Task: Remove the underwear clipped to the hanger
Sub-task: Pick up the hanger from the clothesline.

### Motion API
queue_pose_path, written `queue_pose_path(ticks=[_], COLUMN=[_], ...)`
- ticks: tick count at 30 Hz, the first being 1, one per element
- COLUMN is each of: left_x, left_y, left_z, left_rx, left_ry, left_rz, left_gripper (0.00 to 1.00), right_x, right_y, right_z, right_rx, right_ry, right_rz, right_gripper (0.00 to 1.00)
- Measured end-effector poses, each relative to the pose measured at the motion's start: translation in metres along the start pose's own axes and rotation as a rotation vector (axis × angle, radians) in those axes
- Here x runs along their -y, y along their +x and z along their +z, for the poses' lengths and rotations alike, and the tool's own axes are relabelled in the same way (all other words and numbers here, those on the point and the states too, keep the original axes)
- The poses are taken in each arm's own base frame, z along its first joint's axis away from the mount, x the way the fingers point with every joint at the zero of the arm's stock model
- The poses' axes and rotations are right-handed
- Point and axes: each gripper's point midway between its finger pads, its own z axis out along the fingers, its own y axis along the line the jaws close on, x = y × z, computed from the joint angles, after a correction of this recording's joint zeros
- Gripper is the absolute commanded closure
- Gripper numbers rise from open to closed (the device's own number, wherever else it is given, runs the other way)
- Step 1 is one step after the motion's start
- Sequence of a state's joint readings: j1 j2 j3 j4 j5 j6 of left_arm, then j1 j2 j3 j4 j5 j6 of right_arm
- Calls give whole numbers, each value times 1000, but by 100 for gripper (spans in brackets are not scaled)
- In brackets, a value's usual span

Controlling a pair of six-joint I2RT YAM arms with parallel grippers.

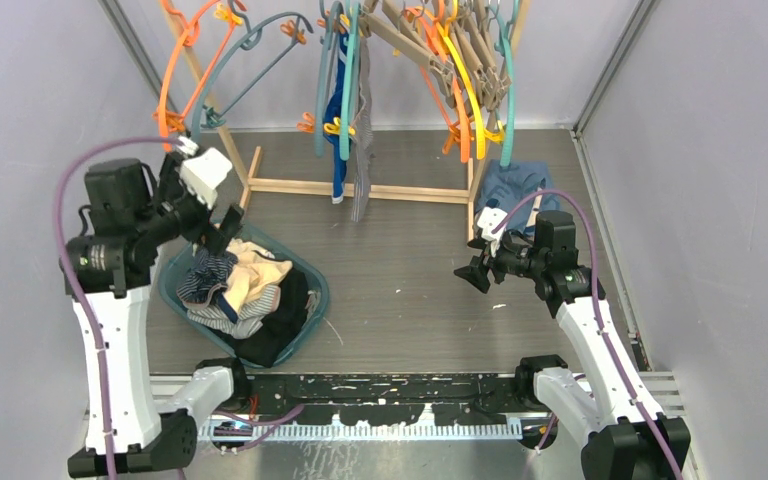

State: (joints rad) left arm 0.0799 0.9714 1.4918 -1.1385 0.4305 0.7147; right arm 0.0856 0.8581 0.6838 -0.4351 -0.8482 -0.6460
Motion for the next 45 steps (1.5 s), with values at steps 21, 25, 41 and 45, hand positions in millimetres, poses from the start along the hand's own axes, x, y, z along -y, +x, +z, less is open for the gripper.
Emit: queue_pose_path(ticks=[21, 25, 41, 45], left_x=[-21, -17, -28, -26], left_y=[-209, -212, -238, -243], left_z=[76, 106, 120, 119], left_rx=[320, 295, 405, 424], left_ry=[104, 113, 90, 107], left_rz=[-368, -422, -578, -612], left_gripper=[12, 12, 16, 16], right_x=[0, 1, 1, 1], right_y=[2, 4, 7, 7], right_z=[1, 1, 1, 1], right_rx=[-6, -14, -20, -20], right_ry=[1, 7, 8, 8], right_rz=[-4, -2, -1, -2], right_gripper=[27, 27, 27, 27])
